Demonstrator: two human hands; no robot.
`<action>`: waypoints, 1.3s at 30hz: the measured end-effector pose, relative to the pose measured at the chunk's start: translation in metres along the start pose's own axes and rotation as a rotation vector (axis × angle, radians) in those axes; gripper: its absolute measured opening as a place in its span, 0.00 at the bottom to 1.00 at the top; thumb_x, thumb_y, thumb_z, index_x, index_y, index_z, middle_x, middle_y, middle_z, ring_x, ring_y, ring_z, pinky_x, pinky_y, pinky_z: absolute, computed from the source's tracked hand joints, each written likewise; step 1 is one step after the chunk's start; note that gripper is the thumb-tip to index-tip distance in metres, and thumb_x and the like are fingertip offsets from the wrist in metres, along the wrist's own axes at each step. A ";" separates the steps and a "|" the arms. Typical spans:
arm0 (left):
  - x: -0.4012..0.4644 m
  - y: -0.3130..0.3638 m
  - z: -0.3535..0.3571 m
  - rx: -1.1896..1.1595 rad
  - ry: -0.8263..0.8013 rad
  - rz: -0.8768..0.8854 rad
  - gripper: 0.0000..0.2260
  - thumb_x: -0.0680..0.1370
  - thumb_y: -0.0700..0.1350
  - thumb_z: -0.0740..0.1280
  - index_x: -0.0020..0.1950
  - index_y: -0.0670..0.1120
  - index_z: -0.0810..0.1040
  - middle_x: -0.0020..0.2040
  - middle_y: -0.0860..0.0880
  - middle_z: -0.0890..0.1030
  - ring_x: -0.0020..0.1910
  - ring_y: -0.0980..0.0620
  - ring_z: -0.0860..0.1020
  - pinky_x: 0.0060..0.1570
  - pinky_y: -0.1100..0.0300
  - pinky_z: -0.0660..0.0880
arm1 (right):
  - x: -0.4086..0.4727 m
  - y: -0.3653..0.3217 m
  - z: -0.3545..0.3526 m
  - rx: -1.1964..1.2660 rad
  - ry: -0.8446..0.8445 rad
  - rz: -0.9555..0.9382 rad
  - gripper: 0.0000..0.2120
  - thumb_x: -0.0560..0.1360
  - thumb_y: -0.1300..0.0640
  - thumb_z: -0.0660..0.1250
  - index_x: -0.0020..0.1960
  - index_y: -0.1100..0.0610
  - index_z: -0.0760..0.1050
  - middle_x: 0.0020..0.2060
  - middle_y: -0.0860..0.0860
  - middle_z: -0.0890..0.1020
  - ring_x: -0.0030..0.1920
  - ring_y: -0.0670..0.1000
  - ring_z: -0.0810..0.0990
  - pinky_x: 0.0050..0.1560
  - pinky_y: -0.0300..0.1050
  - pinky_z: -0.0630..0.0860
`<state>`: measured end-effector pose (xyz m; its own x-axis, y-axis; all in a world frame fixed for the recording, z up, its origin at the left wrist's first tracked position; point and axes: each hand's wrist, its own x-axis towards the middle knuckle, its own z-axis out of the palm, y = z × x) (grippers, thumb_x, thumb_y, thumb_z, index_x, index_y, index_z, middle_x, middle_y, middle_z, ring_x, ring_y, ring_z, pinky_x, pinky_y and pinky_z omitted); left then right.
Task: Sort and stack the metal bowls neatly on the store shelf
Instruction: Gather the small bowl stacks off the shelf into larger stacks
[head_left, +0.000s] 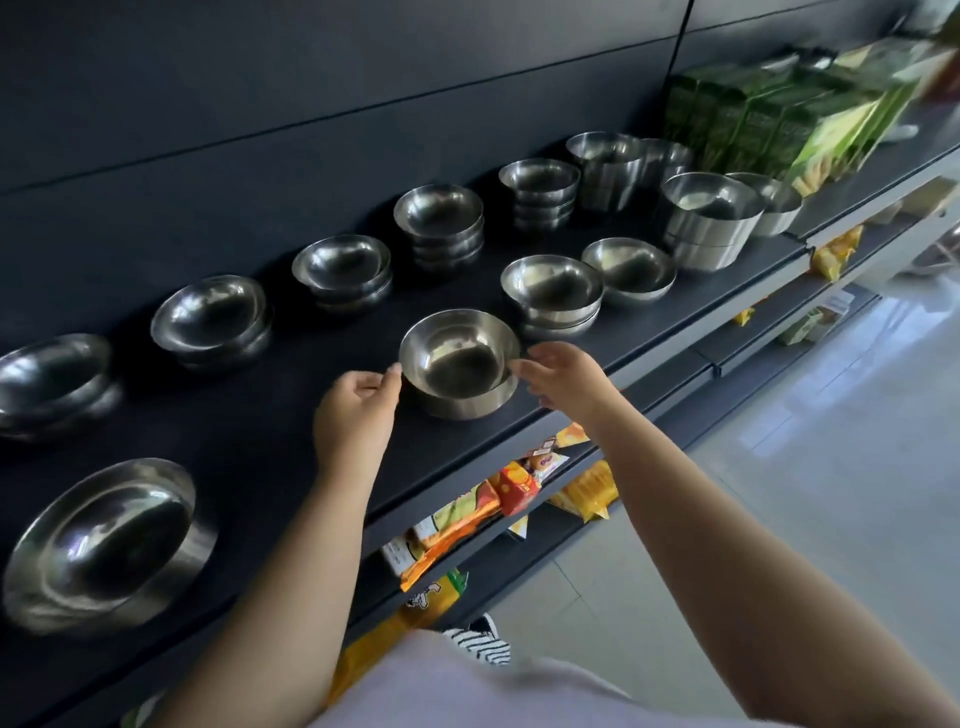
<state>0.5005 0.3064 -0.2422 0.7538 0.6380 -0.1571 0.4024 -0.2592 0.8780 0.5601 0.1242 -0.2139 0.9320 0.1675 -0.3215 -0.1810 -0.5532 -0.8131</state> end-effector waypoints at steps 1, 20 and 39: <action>0.004 -0.002 0.003 -0.007 -0.027 -0.030 0.14 0.75 0.56 0.65 0.51 0.46 0.76 0.50 0.47 0.82 0.48 0.49 0.80 0.49 0.55 0.75 | 0.007 0.000 0.001 0.042 -0.020 0.025 0.27 0.76 0.50 0.65 0.70 0.61 0.66 0.61 0.59 0.77 0.60 0.59 0.77 0.62 0.56 0.74; -0.055 0.006 -0.059 -0.131 0.212 -0.118 0.24 0.76 0.55 0.64 0.70 0.50 0.68 0.48 0.58 0.77 0.47 0.64 0.74 0.52 0.66 0.65 | 0.026 -0.041 0.052 0.589 -0.475 0.061 0.10 0.77 0.57 0.64 0.59 0.54 0.75 0.52 0.57 0.81 0.45 0.56 0.83 0.46 0.51 0.81; -0.095 -0.077 -0.211 -0.153 0.417 -0.171 0.20 0.78 0.52 0.62 0.70 0.51 0.69 0.61 0.54 0.76 0.55 0.63 0.69 0.56 0.65 0.63 | -0.069 -0.108 0.213 0.210 -0.509 -0.181 0.12 0.78 0.52 0.62 0.36 0.51 0.74 0.34 0.48 0.77 0.41 0.49 0.76 0.50 0.45 0.76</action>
<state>0.2877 0.4188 -0.1993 0.3983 0.9068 -0.1381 0.3976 -0.0350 0.9169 0.4481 0.3462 -0.2077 0.6952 0.6441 -0.3191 -0.1401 -0.3141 -0.9390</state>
